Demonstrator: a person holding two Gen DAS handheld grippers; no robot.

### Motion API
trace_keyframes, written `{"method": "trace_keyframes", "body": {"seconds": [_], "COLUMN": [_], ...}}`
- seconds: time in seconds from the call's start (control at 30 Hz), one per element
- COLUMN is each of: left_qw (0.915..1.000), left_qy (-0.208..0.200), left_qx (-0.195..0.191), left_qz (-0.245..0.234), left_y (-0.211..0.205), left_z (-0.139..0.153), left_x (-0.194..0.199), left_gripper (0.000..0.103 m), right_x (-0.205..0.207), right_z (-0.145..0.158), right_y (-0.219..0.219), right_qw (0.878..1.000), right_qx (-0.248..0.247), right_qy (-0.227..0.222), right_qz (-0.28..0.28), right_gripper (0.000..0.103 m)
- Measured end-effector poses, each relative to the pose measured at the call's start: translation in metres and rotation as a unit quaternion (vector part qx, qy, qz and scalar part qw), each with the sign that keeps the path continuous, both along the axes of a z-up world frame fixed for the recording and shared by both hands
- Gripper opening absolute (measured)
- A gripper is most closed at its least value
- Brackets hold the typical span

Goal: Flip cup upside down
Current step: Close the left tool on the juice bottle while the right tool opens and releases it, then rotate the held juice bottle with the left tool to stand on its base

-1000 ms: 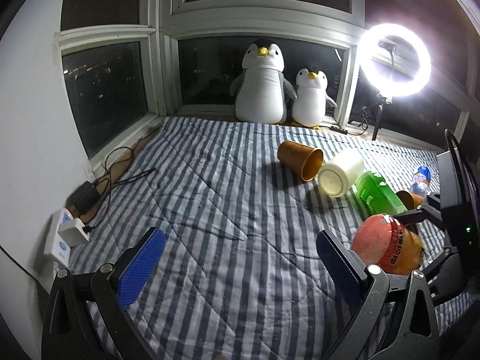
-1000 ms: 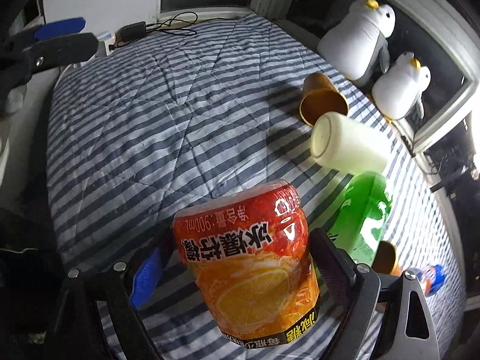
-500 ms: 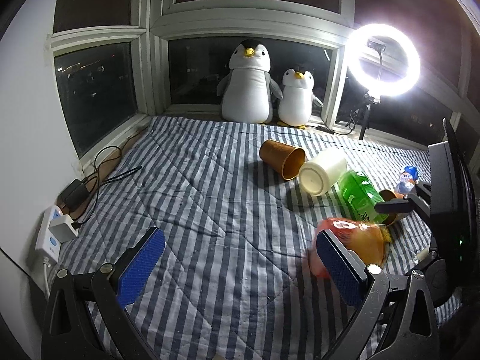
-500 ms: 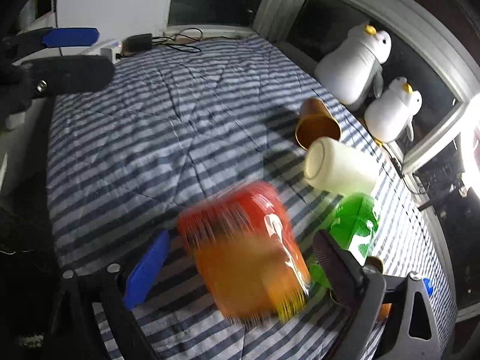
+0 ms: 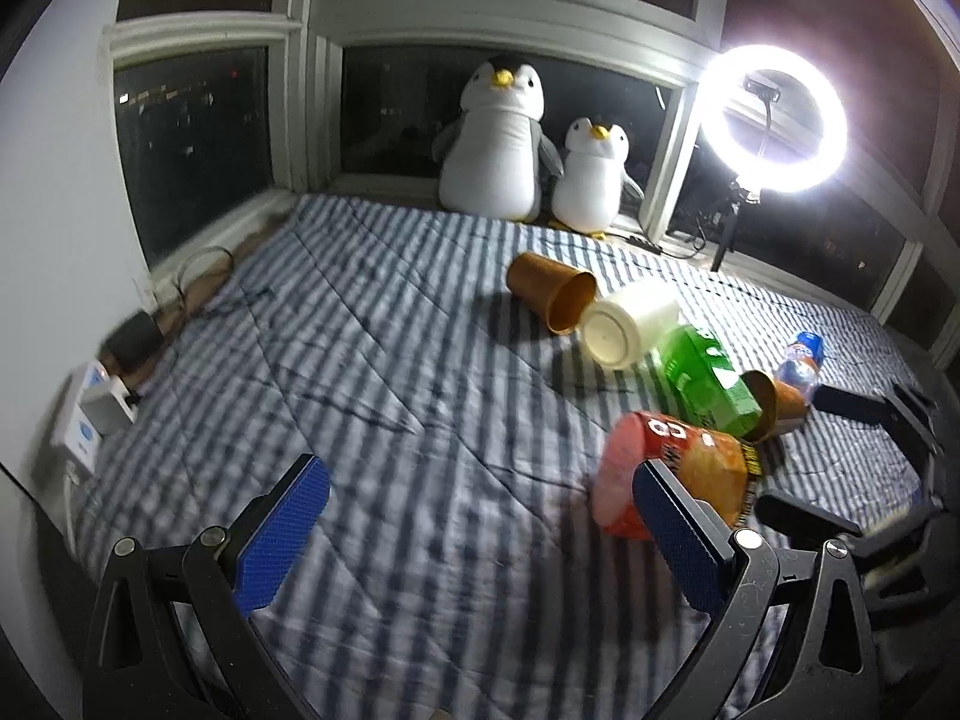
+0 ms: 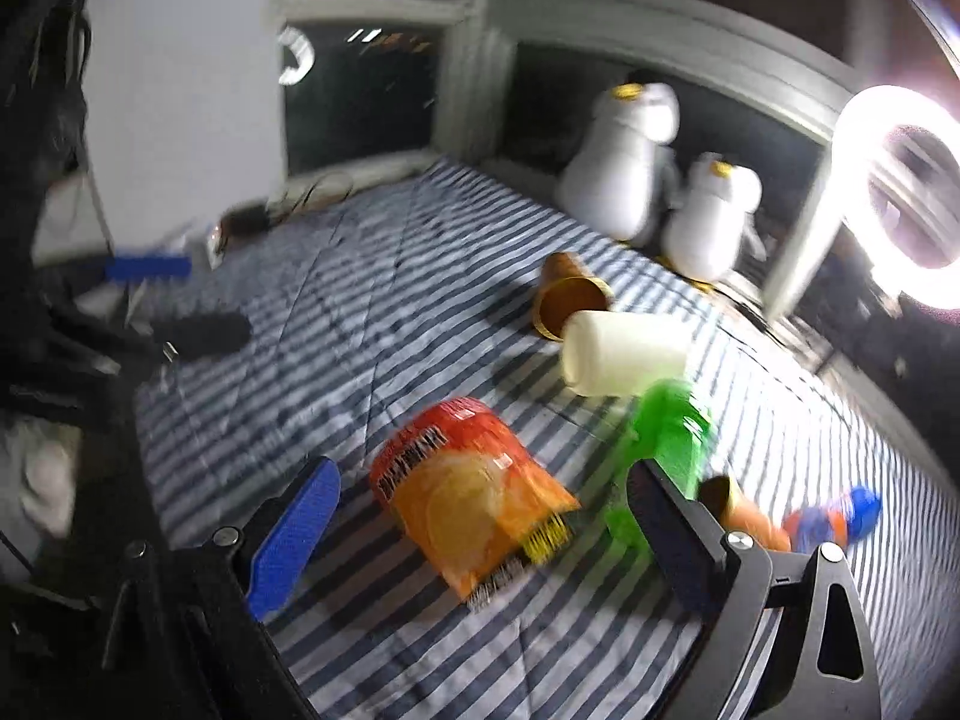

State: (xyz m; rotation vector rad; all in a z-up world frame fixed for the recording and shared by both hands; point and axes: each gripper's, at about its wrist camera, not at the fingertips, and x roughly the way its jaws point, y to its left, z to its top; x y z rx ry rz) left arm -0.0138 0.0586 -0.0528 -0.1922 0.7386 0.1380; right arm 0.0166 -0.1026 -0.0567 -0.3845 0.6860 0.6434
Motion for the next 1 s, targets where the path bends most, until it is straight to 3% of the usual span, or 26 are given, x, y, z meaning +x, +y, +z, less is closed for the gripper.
{"method": "trace_keyframes", "body": {"seconds": [0.27,0.5,0.6,0.73,1.0], "left_qw": [0.9995,0.9968,0.9902,0.9746,0.9479], "left_qy": [0.017,0.044,0.066,0.092,0.13], "left_qx": [-0.026,-0.066,-0.123,-0.198,-0.27], "left_qz": [-0.004,-0.012,0.006,0.048,0.109], "left_y": [-0.04,-0.07,-0.066,-0.056,-0.054], "left_z": [-0.012,-0.023,-0.03,-0.044,-0.073], "left_x": [0.013,0.028,0.038,0.051,0.073], "left_gripper": [0.102,0.102,0.102,0.102,0.102], "right_x": [-0.037,-0.049,-0.053,-0.057,-0.062], "right_z": [-0.013,-0.011,-0.01,-0.011,-0.015], "right_y": [-0.065,-0.104,-0.116,-0.126,-0.14], "right_qw": [0.989,0.977,0.973,0.97,0.967], "right_qx": [0.082,0.106,0.111,0.12,0.132], "right_qy": [-0.003,-0.024,-0.034,-0.042,-0.046], "right_qz": [-0.127,-0.185,-0.197,-0.206,-0.213], "right_gripper": [0.095,0.095,0.095,0.095,0.095]}}
